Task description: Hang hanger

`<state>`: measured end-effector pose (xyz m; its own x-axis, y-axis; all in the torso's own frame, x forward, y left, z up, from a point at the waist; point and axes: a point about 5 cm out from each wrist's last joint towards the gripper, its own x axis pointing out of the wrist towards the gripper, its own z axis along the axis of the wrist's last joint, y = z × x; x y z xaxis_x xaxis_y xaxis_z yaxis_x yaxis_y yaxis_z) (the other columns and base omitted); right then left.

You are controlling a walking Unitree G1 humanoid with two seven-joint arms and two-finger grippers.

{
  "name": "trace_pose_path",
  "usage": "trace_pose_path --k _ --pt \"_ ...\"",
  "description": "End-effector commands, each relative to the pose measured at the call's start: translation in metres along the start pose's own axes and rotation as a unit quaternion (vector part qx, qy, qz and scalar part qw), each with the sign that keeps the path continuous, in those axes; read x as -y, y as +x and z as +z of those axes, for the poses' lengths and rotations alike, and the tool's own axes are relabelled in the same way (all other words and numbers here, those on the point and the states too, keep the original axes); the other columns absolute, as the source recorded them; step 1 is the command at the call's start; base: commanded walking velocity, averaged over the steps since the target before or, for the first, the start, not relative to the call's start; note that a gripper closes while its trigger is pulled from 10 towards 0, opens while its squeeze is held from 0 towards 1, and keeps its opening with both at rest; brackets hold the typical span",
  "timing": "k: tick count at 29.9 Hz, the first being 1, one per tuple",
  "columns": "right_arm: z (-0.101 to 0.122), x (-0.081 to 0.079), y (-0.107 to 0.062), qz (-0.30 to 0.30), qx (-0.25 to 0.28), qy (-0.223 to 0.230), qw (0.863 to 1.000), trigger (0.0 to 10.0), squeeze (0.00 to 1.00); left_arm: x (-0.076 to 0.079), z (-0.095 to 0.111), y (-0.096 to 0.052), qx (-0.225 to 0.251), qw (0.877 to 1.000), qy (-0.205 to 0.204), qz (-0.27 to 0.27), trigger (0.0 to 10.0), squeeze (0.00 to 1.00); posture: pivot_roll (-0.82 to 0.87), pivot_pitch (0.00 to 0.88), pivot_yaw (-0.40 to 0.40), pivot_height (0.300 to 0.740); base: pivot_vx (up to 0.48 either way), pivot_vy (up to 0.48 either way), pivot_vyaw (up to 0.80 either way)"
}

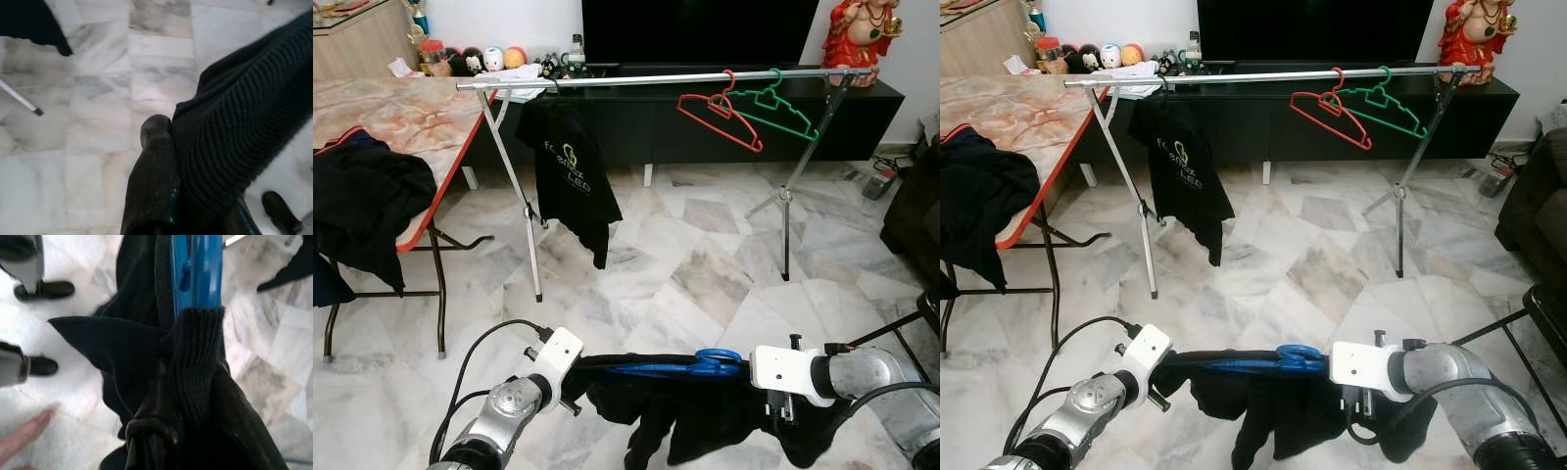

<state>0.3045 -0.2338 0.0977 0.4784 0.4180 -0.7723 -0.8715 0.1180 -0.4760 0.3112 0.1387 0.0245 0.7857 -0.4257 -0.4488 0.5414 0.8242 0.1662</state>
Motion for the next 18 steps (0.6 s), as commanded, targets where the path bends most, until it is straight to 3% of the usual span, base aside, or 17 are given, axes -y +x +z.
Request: trace_pose_path --k 1,6,10,14,18 --pt "-0.018 0.006 -0.006 -0.027 -0.064 0.017 0.997 0.0 0.0 -0.018 -0.009 -0.01 -0.028 1.0 0.002 0.011 10.0 0.0 -0.03 0.109 0.041 0.74 0.0 0.0 0.0" --pt "-0.011 0.004 0.007 -0.048 -0.06 0.029 0.997 0.0 0.0 -0.02 0.007 -0.011 -0.006 0.999 0.022 -0.038 10.0 0.0 -0.01 0.11 0.038 0.74 0.0 0.0 0.0" --pt "-0.005 0.003 0.019 -0.078 -0.042 0.068 0.994 0.0 0.0 -0.02 0.032 -0.016 0.033 0.995 0.003 -0.099 10.0 0.0 -0.01 0.111 0.037 0.74 0.0 0.0 0.0" --pt "0.001 0.003 0.025 -0.088 -0.022 0.095 0.991 0.0 0.0 -0.015 0.041 -0.019 0.047 0.99 0.003 -0.132 10.0 0.0 -0.01 0.11 0.038 0.74 0.0 0.0 0.0" --pt "0.007 -0.001 0.037 -0.107 -0.018 0.126 0.986 0.0 0.0 0.003 0.07 -0.029 0.098 0.972 0.016 -0.215 10.0 0.0 0.0 0.11 0.036 0.74 0.0 0.0 0.0"
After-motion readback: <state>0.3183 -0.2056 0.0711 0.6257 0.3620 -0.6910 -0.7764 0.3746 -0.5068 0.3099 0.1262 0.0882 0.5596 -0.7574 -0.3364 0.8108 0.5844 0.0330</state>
